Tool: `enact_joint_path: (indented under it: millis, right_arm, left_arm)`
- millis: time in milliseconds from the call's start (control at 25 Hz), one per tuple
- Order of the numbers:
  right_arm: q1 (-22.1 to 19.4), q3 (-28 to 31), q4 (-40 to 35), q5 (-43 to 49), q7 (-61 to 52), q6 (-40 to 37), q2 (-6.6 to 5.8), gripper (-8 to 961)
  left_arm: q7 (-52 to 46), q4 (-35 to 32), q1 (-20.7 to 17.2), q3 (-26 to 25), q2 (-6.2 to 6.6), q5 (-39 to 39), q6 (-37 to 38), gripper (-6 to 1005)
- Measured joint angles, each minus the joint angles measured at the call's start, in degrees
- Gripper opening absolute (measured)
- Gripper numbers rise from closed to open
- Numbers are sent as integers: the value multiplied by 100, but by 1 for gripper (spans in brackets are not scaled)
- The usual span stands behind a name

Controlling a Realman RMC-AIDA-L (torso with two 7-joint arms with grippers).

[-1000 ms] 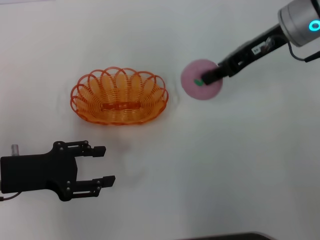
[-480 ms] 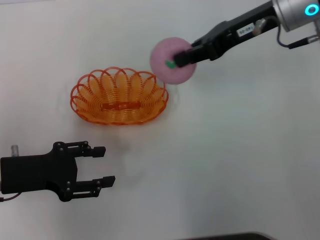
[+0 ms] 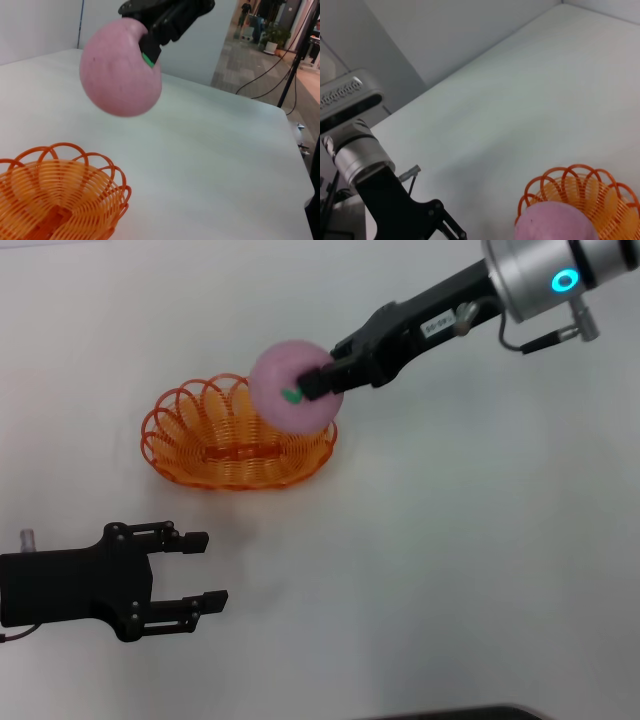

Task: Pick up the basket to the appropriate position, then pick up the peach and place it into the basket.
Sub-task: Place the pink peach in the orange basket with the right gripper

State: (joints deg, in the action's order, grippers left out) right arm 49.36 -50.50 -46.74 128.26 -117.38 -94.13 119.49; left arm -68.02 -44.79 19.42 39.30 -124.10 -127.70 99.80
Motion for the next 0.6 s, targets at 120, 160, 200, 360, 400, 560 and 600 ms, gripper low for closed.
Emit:
enact_joint_path:
  millis: [120, 160, 200, 360, 400, 560, 600]
  right_arm:
    - [20, -174, 161, -4, 56, 171, 4, 202]
    - [22, -237, 186, -7, 67, 233, 8, 206]
    - [26, -286, 199, -12, 72, 282, 12, 210]
    - [30, -524, 206, -21, 78, 512, 34, 227]
    - [30, -589, 207, -24, 79, 586, 39, 231]
    - [24, -809, 247, -114, 112, 891, 48, 247]
    - [20, -859, 278, -163, 147, 943, 48, 251]
  left_arm:
    - [-2, 8, 0, 3, 0, -24, -46, 711]
    - [-2, 7, 1, 3, 0, -46, -53, 711]
    - [-2, 6, 1, 2, 0, -59, -54, 711]
    - [-2, 3, 0, -7, 0, -73, -61, 712]
    - [0, 3, 1, -9, 0, -75, -68, 712]
    - [8, 18, 0, -11, 0, -78, -109, 712]
    - [9, 20, -1, -11, 0, -79, -117, 712]
